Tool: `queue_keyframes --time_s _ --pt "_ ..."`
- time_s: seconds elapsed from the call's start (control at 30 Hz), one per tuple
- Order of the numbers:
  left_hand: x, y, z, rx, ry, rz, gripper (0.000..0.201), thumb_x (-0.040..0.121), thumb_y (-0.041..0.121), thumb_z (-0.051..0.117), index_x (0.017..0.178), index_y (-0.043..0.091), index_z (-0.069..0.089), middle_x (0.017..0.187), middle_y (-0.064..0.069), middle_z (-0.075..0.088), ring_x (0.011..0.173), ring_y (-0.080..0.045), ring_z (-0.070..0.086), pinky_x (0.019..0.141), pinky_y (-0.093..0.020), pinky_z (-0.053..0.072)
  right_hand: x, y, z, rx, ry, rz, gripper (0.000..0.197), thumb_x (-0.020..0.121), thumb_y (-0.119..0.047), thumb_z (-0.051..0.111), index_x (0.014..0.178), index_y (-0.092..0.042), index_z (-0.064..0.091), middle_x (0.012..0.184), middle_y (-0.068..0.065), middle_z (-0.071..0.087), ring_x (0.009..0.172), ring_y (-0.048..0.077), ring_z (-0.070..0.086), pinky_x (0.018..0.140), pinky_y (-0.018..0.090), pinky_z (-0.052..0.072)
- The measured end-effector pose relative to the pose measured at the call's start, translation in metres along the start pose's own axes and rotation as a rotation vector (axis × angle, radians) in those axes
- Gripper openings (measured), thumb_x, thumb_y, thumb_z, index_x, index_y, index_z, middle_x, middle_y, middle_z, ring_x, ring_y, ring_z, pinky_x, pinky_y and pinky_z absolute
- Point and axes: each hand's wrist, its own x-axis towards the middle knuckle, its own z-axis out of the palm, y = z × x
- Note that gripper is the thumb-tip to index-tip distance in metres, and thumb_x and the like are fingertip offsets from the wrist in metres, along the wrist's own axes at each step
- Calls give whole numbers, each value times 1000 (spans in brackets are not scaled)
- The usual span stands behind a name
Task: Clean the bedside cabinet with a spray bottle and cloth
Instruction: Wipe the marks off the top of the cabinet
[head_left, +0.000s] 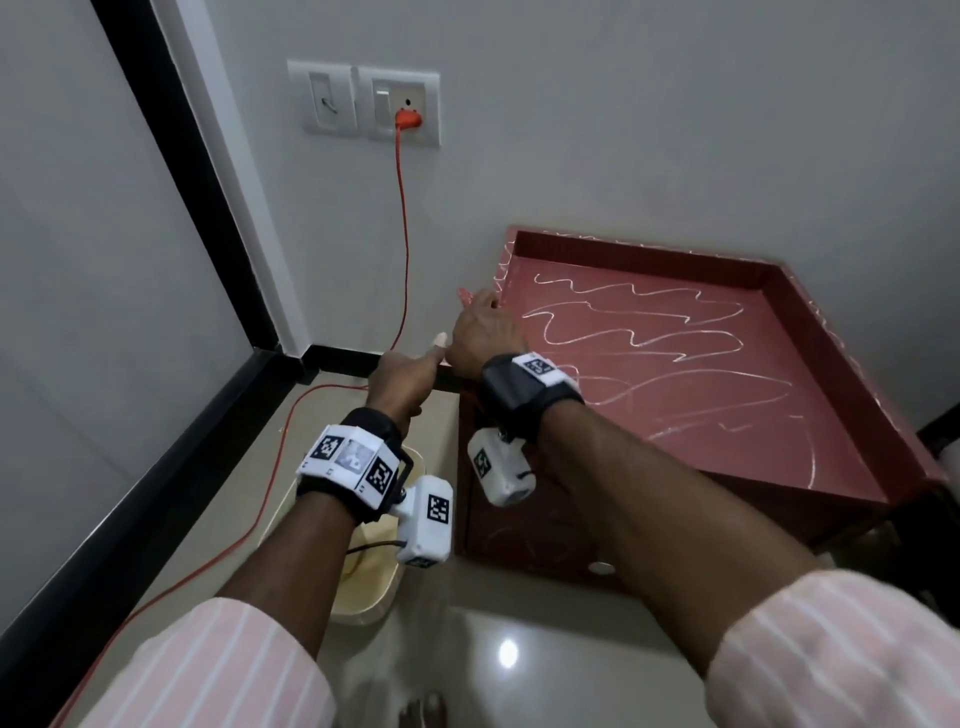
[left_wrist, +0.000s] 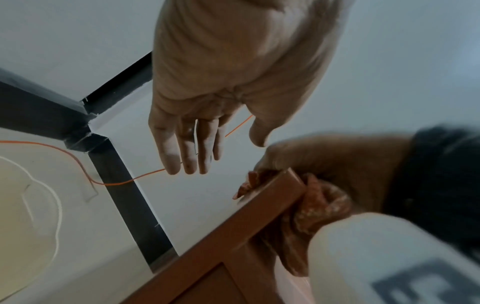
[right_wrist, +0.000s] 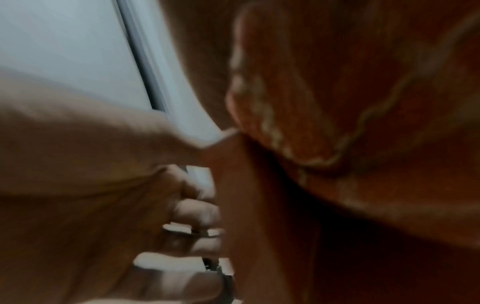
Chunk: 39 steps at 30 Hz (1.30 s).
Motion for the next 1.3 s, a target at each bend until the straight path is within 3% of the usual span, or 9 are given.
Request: queue_keyframes --time_s 0.23,0.37,0.5,0.67,0.73,0.93,1.07,1.2,1.3 --pt "14 6 -10 8 32 21 69 84 65 51 116 4 61 111 -13 67 99 -28 65 73 -37 54 -30 16 -6 154 -114 -82 81 78 -28 69 141 2 27 128 21 52 111 35 57 91 40 53" --pt "25 0 -5 10 5 -2 76 79 69 51 119 4 60 113 -11 66 101 -27 63 76 -38 56 -58 48 -24 668 -249 -21 12 87 -3 68 94 -5 58 73 0 65 57 6 65 52 19 52" --pt "26 -1 1 2 -33 -12 66 87 63 51 119 6 59 110 -8 67 105 -25 62 88 -43 54 4 54 -29 617 72 27 30 87 -25 71 104 -7 54 94 10 68 84 28 68 71 40 57" --pt "21 6 9 29 -29 27 66 86 65 50 116 7 61 111 -8 67 102 -24 63 81 -39 55 39 42 -28 410 -38 -30 23 95 -23 51 77 -13 62 89 14 65 90 35 67 78 41 53" --pt "18 8 11 32 -23 44 64 88 64 48 112 6 63 110 -10 68 101 -26 65 83 -41 54 22 51 -24 431 -52 -53 29 96 -21 51 68 -18 54 79 8 60 79 30 62 67 35 49" --pt "7 13 14 25 -48 18 74 84 71 42 114 5 61 108 -9 69 97 -25 66 83 -44 56 -45 86 -63 608 -556 -90 12 93 -12 64 96 -1 68 76 9 70 60 16 65 55 25 55" --pt "1 18 13 43 -2 42 57 92 63 39 93 9 59 106 -13 69 92 -25 64 85 -44 54 -8 70 -68 656 -17 -120 27 92 -29 66 94 -2 70 78 4 69 65 17 63 67 34 55" --pt "3 20 10 0 35 20 73 89 70 31 103 6 64 114 -13 68 100 -25 64 92 -44 52 -5 29 -23 218 -136 -148 67 82 -70 41 122 -17 54 115 11 66 103 34 63 92 50 51" --pt "11 22 7 -84 59 4 72 92 68 23 98 10 65 99 -12 69 92 -27 65 86 -45 53 -27 23 3 -19 -85 -163 71 84 -60 43 133 -9 36 121 23 55 105 43 56 92 55 50"
